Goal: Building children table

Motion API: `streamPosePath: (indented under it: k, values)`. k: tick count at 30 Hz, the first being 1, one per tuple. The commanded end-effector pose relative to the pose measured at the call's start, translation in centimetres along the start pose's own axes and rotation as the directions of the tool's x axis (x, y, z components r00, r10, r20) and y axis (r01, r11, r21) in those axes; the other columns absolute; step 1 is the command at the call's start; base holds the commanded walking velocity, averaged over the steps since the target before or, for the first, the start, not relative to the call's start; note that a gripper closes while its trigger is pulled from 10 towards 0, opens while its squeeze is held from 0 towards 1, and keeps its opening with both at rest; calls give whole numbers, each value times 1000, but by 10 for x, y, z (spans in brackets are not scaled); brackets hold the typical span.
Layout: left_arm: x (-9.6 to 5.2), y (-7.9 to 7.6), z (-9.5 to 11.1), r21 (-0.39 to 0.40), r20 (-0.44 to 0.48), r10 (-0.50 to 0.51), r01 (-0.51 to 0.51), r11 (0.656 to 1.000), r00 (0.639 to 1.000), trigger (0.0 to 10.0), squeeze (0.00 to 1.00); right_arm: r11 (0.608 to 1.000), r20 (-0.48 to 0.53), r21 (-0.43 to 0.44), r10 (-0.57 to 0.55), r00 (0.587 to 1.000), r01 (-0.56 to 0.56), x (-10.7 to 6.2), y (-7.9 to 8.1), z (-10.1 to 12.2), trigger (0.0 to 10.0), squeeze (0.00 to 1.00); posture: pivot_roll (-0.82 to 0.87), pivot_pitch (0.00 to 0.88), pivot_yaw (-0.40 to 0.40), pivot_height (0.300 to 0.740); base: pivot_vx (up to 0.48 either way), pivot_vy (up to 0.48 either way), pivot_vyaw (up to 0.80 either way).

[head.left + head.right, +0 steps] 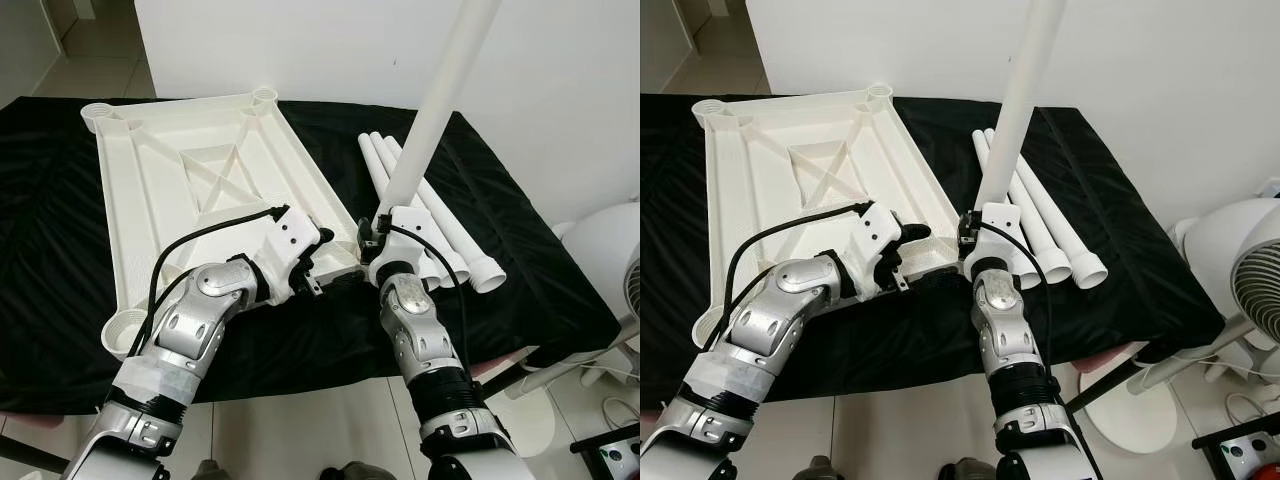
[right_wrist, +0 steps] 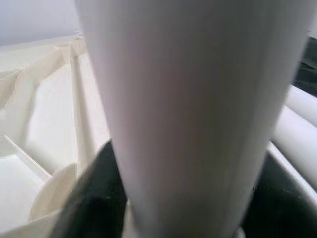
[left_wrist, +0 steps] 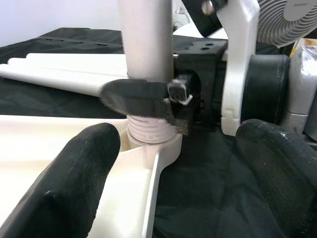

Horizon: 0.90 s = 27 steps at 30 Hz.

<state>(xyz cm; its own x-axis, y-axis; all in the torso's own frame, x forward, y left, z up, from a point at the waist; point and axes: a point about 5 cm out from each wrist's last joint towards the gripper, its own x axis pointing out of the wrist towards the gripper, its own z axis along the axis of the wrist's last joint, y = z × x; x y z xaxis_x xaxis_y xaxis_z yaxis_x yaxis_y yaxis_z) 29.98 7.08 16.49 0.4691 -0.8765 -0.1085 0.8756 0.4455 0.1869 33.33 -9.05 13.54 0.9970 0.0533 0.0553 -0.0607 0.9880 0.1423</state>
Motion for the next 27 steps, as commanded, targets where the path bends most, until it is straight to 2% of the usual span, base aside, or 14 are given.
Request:
streamPosePath:
  k: [1,5,8,11,12,14,20,23,27]
  values:
    - [2,0,2,0,13,-14,14,1000,1000,10000,0,999,46,30,20,999,-22,-2,-2,8,10000,1000,56,0,-62,740,0,0,0]
    - [2,-1,2,-3,15,-12,13,1000,1000,10000,0,999,81,34,39,996,-42,-4,-9,14,10000,1000,56,0,-64,740,0,0,0]
    - [5,-2,3,-11,31,-7,8,1000,999,10000,0,995,97,-10,104,990,-104,-8,-27,19,10000,1000,57,0,-67,740,0,0,0]
    - [6,-4,3,-12,33,-13,14,1000,999,10000,0,988,99,-41,153,983,-149,-9,-36,21,10000,1000,58,0,-68,740,0,0,0]
    - [7,-5,3,-11,33,-18,18,1000,999,10000,0,977,95,-69,208,973,-202,-10,-40,21,10000,0,57,0,-68,740,0,0,0]
    - [7,-5,3,-10,33,-19,19,1000,999,10000,0,964,90,-89,259,962,-251,-11,-43,21,10000,0,57,0,-68,740,0,0,0]
    - [9,-5,4,-6,36,-22,23,1000,999,10000,0,948,89,-121,307,948,-296,-10,-51,21,10000,0,60,0,-71,740,0,0,0]
    - [11,-3,6,4,44,-22,22,1000,999,10000,0,903,47,-172,408,912,-395,-5,-58,21,10000,0,62,0,-72,740,0,0,0]
    - [11,-2,7,8,47,-23,23,1000,999,10000,0,886,24,-170,442,897,-432,-3,-58,20,10000,0,67,0,-74,740,0,0,0]
